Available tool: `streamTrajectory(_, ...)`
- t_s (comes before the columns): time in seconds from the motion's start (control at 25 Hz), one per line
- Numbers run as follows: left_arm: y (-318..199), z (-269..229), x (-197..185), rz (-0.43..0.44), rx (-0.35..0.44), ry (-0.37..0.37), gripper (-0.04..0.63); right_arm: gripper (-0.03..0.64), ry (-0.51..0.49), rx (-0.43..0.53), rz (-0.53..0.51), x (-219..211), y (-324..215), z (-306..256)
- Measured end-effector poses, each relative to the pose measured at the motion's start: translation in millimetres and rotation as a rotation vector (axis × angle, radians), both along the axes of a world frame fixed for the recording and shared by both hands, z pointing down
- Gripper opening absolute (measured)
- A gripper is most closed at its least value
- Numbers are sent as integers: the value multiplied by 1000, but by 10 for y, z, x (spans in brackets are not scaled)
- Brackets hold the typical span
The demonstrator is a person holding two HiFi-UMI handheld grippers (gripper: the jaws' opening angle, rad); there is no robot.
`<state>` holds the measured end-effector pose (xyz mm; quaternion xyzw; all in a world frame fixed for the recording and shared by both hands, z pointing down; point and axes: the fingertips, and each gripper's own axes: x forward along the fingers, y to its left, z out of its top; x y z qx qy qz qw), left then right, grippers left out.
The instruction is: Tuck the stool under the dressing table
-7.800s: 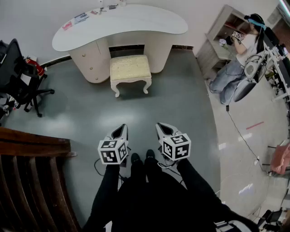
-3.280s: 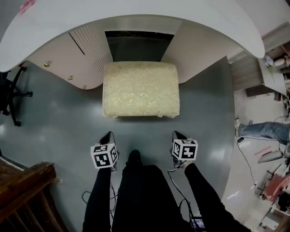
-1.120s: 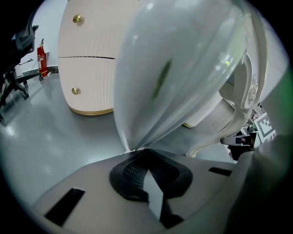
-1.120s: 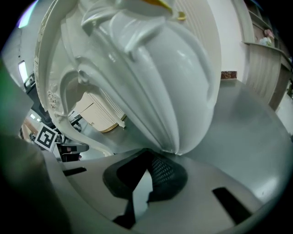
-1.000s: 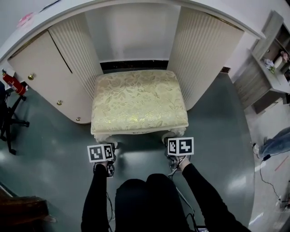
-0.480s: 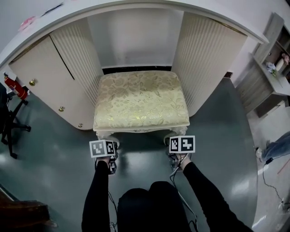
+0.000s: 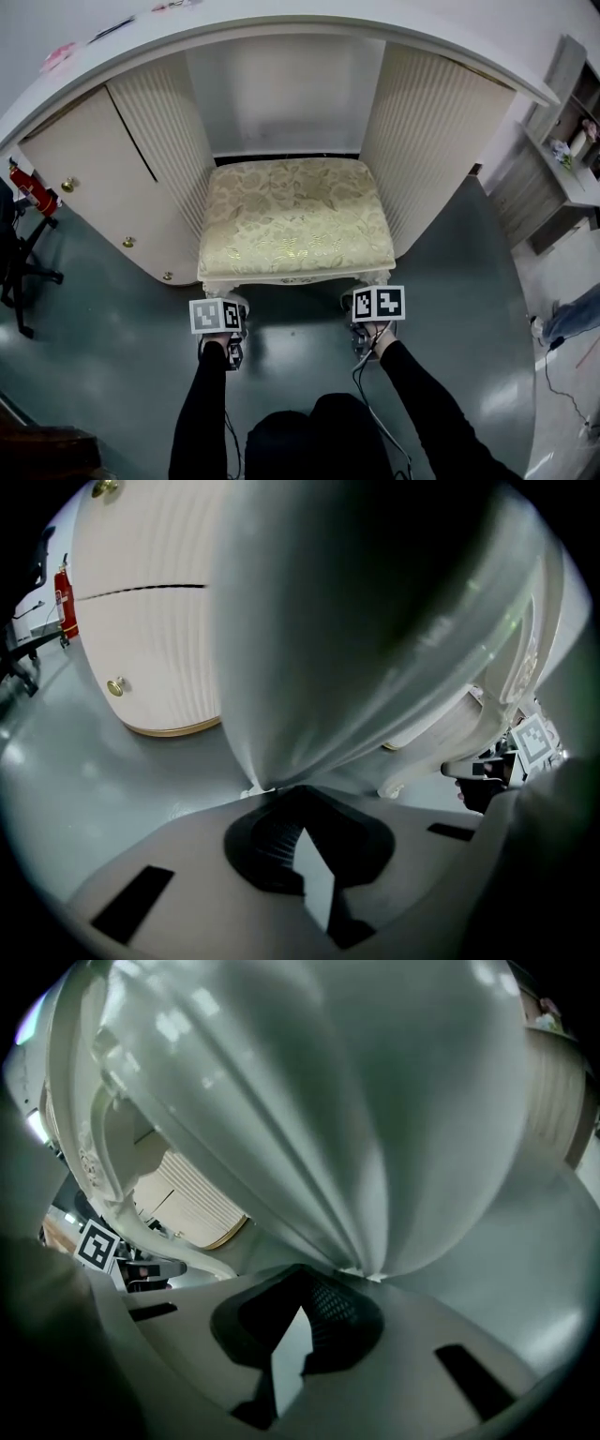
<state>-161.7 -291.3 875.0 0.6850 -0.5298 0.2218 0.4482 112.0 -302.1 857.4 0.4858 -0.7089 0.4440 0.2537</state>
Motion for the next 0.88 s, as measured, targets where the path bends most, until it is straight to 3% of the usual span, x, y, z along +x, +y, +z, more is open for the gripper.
streamTrajectory(0.24,3,-1,-23,-7,7,-19,8,5,-5,2,-7,-9,-18,-1)
streamTrajectory(0.36,27,-29,-19,-31,23,-21,8,5,46,-1,-54,18,75,38)
streamTrajectory(0.52,180,-118,38,-27,54,-10,8,5,38,4,-100,30,360,57)
streamTrajectory(0.68,361,-348,173,20,156,12,8,5,11,99,-97,55,549,-116)
streamTrajectory(0.88,601,-683,293,95,264,-90,8,5,11,216,-105,86,701,-426)
